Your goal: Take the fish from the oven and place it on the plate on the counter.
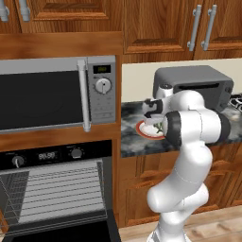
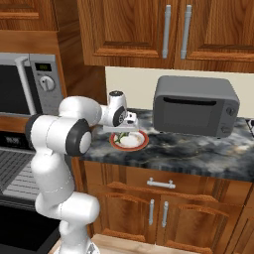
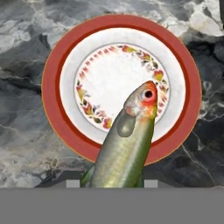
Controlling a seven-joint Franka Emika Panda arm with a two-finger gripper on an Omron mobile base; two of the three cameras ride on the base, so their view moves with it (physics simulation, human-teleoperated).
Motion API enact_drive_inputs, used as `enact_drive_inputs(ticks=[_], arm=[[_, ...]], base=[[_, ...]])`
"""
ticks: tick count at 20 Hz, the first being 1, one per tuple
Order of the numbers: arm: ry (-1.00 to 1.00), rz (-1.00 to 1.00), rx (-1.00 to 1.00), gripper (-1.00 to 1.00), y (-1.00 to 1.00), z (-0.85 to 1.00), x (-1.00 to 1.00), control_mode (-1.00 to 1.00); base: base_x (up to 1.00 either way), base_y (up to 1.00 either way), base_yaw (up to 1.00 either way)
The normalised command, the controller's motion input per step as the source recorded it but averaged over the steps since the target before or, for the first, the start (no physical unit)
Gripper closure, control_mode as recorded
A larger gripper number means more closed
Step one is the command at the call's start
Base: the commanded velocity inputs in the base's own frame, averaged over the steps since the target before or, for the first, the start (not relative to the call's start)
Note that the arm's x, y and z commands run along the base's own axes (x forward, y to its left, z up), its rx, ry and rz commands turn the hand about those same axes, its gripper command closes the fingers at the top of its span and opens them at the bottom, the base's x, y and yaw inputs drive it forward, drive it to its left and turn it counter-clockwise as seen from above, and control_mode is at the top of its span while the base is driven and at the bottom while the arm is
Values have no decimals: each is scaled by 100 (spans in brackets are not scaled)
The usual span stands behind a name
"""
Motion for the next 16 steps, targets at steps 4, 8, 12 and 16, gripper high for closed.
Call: enact_drive_inputs(ticks=[4, 8, 12, 16], arm=[[5, 0, 0, 100, -1, -26, 0, -100], [9, 0, 0, 100, 0, -7, 2, -100], [5, 0, 0, 100, 0, -32, 19, -100], [2, 0, 0, 100, 0, -36, 17, -100]], base=[[0, 0, 0], [0, 0, 0], [0, 0, 0], [0, 0, 0]])
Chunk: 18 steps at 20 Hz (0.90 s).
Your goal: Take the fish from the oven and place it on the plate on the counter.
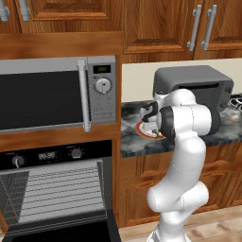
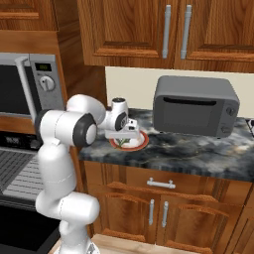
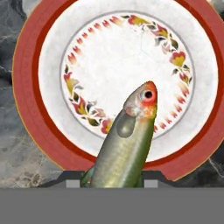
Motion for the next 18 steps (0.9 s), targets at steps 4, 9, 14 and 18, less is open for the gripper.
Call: enact_drive_inputs(ticks=[4, 9, 14, 18], arm=[[0, 0, 0, 100, 0, -10, 23, -100], [0, 0, 0, 100, 0, 0, 30, -100], [1, 0, 0, 100, 0, -27, 2, -100], [1, 0, 0, 100, 0, -46, 14, -100]], base=[[0, 0, 0], [0, 0, 0], [0, 0, 0], [0, 0, 0]])
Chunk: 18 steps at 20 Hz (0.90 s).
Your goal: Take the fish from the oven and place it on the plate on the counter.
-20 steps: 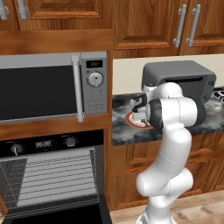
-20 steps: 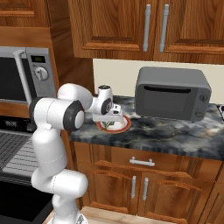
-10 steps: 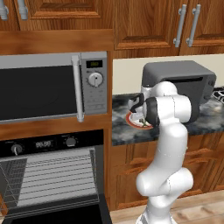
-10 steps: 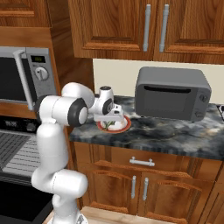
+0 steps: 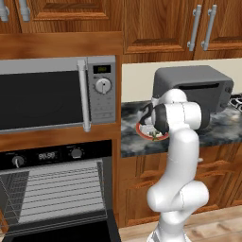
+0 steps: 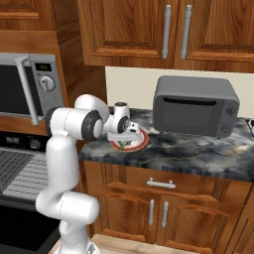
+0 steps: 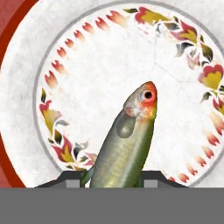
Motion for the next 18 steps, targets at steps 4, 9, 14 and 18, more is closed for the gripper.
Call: enact_drive_inputs(ticks=[4, 9, 14, 18], arm=[[0, 0, 0, 100, 0, -14, 7, -100], [0, 0, 0, 100, 0, 0, 17, -100], [0, 0, 0, 100, 0, 0, 2, -100], [0, 0, 0, -100, 0, 4, 0, -100]], base=[[0, 0, 0], [0, 0, 0], [0, 0, 0], [0, 0, 0]])
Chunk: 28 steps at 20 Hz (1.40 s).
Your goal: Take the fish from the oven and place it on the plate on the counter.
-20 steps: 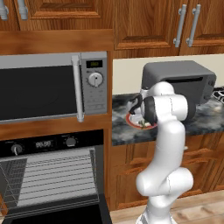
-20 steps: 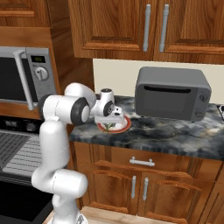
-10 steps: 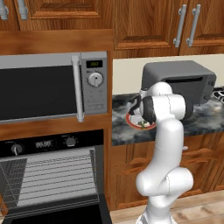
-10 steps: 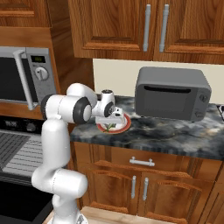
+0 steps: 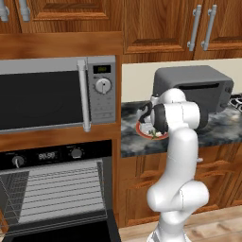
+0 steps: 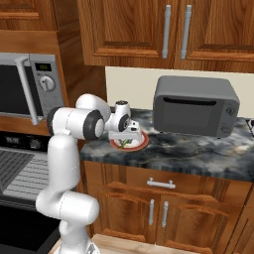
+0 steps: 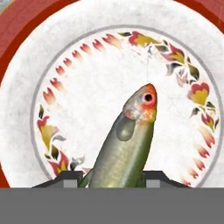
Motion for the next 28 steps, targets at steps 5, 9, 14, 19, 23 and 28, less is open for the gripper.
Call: enact_drive_inputs(ticks=[5, 9, 14, 19, 23, 28], arm=[[0, 0, 0, -100, 0, 8, 0, -100], [-3, -2, 0, -100, 0, 37, 0, -100], [-12, 0, 1, -100, -1, 75, -57, -100], [-12, 0, 3, -100, -2, 54, -100, -100], [-14, 0, 0, -100, 0, 97, -100, -100], [-5, 0, 0, -100, 0, 96, -100, -100]], base=[[0, 0, 0], [0, 0, 0], [0, 0, 0], [0, 0, 0], [0, 0, 0], [0, 0, 0]])
